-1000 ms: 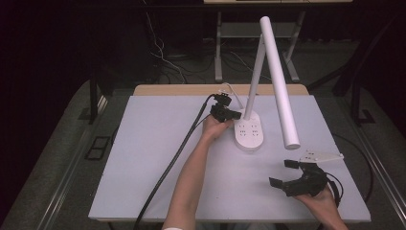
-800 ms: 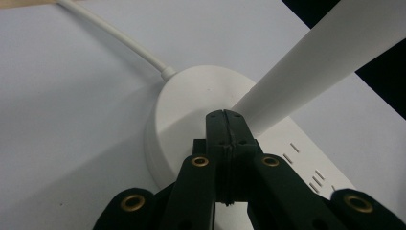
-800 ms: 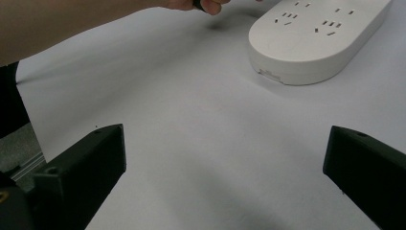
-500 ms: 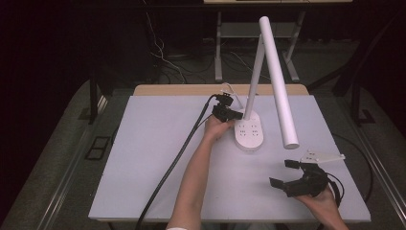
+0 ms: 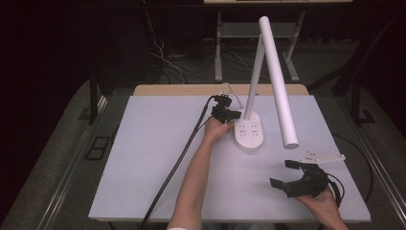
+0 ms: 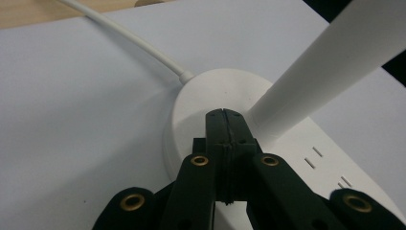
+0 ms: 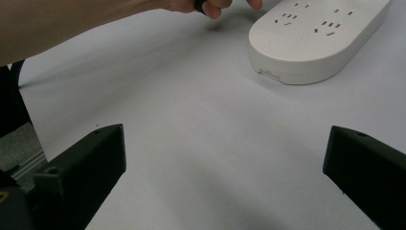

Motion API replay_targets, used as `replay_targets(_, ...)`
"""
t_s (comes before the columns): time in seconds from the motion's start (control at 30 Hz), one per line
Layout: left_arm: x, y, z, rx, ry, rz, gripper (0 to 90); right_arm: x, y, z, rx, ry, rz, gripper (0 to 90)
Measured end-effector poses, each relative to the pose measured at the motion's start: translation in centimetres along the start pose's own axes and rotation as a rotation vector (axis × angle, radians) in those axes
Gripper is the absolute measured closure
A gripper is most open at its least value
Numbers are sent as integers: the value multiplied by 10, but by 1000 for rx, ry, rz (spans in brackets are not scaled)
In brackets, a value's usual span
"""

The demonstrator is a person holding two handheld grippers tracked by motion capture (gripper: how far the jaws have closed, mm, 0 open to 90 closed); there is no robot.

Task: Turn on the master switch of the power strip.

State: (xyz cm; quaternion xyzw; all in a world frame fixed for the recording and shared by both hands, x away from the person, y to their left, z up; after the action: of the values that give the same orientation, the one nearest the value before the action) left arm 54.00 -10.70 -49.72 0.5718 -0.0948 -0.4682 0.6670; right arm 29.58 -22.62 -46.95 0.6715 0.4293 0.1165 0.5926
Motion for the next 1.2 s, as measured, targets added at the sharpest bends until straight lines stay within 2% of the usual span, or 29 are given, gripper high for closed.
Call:
replay_targets(0.07,-1,-1,2,23,-22,-22,900,0,0,1,0,-1,-3,5)
replay_targets(0.17,-1,-1,2,20,-12,-26,900,0,0,1,-2,-3,2,4)
replay_targets(0.3,0,-2,4,49,10,-46,900,-1,1,1,-4,-3,5,4)
replay_targets(0.33,-1,-2,5,30,15,-41,900,-2,1,0,-3,-4,7,5)
replay_targets(0.37,-2,-2,3,45,4,-49,900,-2,1,0,-3,-3,7,5)
replay_targets(0.43,-1,-2,4,31,6,-37,900,-1,1,1,0,-2,6,4)
replay_targets(0.6,-3,-2,3,45,-4,-50,900,0,1,1,2,-2,9,5)
replay_targets(0.67,-4,-1,3,38,-12,-46,900,0,0,1,4,-3,5,5)
replay_targets(0.8,-5,-1,3,94,-4,-50,900,0,0,2,5,-1,2,5)
replay_targets(0.93,-6,2,2,105,12,-37,900,1,0,2,2,-2,0,4)
replay_targets(1.1,-8,2,-1,78,6,-18,898,0,0,3,6,-2,3,5)
replay_targets(1.2,-12,3,-4,77,-5,-11,898,0,0,3,5,-2,2,5)
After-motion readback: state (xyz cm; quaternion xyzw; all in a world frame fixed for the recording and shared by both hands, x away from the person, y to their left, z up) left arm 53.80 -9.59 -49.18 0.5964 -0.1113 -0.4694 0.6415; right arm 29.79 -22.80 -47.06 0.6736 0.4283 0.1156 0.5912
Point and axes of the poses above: each handheld gripper's, and its own axes: x roughly forward along the jaws, y roughly out of its top, z roughly to its right, the point moved 10 cm from there along x, roughly forward along the jaws, and after that the axes turned 14 degrees about z, right-handed, at the moved point
